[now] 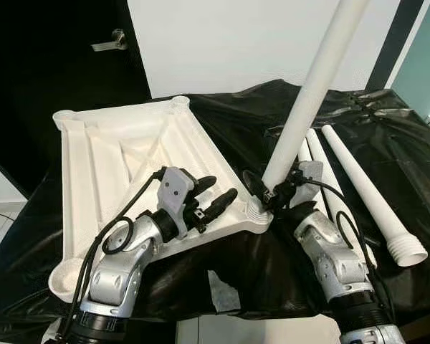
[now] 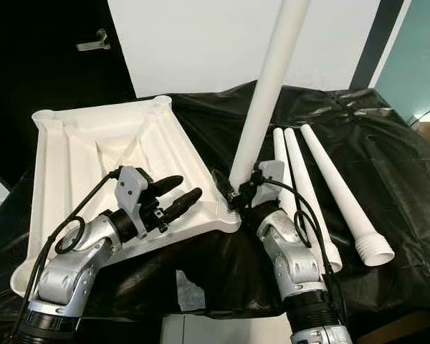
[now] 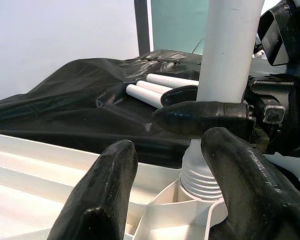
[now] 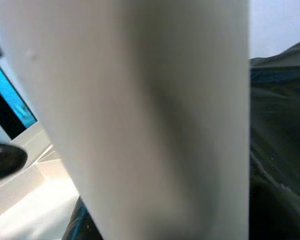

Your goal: Building children table

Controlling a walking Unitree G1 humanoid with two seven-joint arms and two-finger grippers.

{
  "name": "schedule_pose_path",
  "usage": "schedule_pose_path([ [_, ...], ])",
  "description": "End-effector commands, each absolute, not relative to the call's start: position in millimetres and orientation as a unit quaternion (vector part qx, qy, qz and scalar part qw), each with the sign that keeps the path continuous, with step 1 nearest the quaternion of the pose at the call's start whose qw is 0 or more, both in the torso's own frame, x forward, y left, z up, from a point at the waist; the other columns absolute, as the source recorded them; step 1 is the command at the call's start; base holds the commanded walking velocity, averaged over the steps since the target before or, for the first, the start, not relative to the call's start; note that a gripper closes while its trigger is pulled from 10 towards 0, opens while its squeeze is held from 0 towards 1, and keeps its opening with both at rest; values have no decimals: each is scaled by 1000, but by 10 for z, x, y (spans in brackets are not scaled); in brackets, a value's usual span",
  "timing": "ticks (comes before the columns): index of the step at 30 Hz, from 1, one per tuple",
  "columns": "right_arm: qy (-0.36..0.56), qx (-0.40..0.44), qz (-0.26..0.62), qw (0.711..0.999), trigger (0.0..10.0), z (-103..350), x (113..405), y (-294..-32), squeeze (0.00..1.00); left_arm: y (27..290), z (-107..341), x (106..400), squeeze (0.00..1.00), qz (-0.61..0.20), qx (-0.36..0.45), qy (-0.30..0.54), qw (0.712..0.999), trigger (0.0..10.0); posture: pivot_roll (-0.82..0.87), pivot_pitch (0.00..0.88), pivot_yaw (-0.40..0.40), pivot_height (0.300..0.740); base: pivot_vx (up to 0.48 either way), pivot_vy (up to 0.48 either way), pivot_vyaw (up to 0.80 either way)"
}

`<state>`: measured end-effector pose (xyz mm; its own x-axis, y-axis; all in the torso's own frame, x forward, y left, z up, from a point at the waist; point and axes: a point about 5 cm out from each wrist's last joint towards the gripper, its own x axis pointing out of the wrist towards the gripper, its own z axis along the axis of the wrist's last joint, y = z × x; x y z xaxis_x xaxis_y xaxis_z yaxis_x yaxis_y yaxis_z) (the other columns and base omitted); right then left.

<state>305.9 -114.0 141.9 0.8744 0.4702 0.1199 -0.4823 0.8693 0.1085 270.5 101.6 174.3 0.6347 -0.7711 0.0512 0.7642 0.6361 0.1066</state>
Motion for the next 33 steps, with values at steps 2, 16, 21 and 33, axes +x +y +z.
schedule_pose_path([
  [2,19,59,257,964,10000,1187,3022,-1133,0,1007,1753,2699,0,-430,41,-47,901,10000,14,0,39,740,0,0,0],
  [16,-5,-9,325,946,10000,1144,2952,-1219,0,998,1764,2675,0,-434,34,-51,899,10000,16,0,33,740,0,0,0],
  [21,-26,-19,372,928,10000,1155,2936,-1319,0,997,1772,2667,0,-441,31,-50,896,10000,14,0,43,740,0,0,0],
  [33,10,-14,468,884,10000,1156,3056,-1473,0,1025,1797,2666,0,-445,36,-48,893,10000,31,0,59,740,0,0,0],
])
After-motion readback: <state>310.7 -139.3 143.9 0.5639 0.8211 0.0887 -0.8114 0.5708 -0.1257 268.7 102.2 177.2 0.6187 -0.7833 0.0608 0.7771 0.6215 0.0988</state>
